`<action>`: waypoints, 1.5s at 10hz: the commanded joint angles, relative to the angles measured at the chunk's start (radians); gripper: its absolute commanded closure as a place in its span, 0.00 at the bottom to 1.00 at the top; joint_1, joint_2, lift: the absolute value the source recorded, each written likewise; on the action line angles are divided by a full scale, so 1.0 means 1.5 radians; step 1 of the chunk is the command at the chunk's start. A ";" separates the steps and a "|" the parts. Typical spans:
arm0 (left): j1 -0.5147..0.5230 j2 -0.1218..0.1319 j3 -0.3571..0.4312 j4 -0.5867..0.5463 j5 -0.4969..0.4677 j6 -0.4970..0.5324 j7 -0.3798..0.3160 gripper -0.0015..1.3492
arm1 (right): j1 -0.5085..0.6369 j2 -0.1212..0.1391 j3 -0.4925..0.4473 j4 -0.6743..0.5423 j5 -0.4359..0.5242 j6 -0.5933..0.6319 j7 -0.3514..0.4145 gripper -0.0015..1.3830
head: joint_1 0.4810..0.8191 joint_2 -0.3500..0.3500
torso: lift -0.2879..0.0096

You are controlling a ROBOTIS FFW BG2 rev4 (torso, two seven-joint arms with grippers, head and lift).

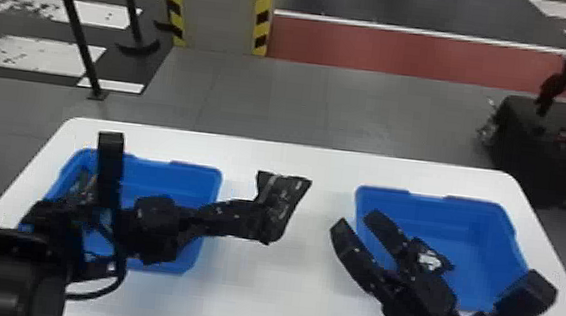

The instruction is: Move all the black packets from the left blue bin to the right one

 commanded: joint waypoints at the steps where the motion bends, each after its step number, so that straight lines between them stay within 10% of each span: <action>1: -0.055 -0.003 -0.043 0.062 0.006 -0.014 -0.007 0.89 | -0.039 0.001 0.014 0.042 -0.036 0.005 0.004 0.22 | 0.63 0.46 | 0.60; 11: -0.112 -0.018 -0.103 0.113 0.006 -0.006 -0.053 0.89 | -0.152 0.001 0.026 0.153 -0.029 0.052 -0.003 0.22 | 0.63 0.38 | 0.60; 12: -0.112 -0.018 -0.104 0.113 0.006 -0.004 -0.053 0.89 | -0.153 0.001 0.026 0.157 -0.032 0.052 -0.003 0.32 | 0.63 0.38 | 0.60; 13: -0.112 -0.019 -0.103 0.113 0.006 -0.002 -0.053 0.89 | -0.158 0.001 0.026 0.157 -0.030 0.052 -0.003 0.73 | 0.63 0.37 | 0.60; 14: -0.112 -0.018 -0.102 0.113 0.006 -0.001 -0.053 0.89 | -0.158 0.001 0.026 0.157 -0.024 0.046 -0.003 0.93 | 0.63 0.37 | 0.60; 15: -0.112 -0.018 -0.101 0.113 0.005 -0.001 -0.053 0.89 | -0.157 0.001 0.027 0.152 -0.018 0.044 -0.002 0.93 | 0.63 0.37 | 0.60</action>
